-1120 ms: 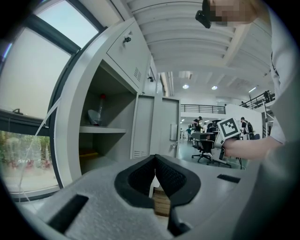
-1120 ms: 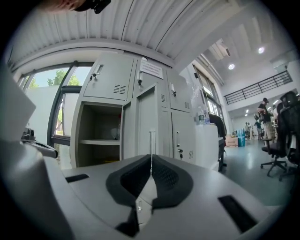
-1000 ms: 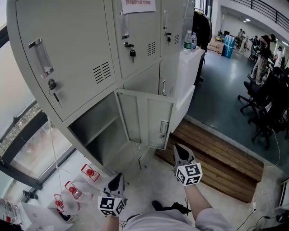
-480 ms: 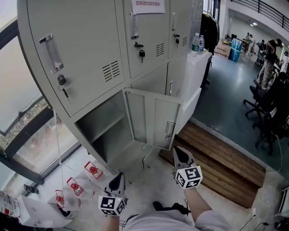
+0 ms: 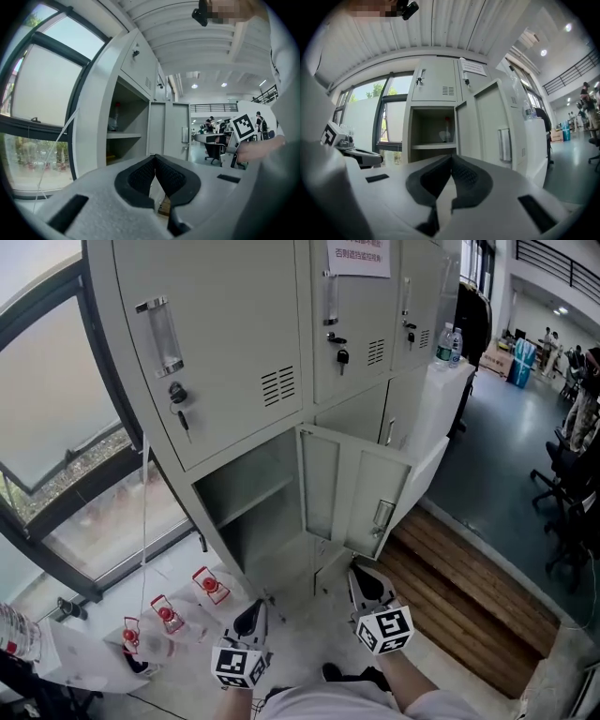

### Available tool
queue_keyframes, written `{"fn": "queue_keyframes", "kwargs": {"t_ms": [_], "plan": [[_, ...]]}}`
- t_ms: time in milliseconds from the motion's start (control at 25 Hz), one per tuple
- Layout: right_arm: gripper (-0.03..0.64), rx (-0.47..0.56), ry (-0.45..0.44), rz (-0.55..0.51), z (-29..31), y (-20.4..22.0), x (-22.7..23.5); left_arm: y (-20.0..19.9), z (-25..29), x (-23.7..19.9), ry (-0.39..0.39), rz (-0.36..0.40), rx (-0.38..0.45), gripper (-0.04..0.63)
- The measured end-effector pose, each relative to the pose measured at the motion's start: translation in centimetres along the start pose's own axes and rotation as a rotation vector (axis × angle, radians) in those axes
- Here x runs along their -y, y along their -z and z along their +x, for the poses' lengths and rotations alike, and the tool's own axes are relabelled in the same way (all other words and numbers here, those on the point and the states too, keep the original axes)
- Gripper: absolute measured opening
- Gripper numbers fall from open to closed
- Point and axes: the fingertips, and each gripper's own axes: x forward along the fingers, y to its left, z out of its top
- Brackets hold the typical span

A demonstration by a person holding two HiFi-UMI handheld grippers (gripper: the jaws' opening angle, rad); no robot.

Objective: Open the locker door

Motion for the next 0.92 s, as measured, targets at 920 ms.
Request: {"fn": "queue_keyframes", "kwargs": {"t_ms": [920], "plan": [[0.014, -0.009, -0.282, 0.02, 3.7, 0.5, -12.2, 0.6, -7.3, -6.7, -0.242, -0.015, 0.016, 0.005]]}}
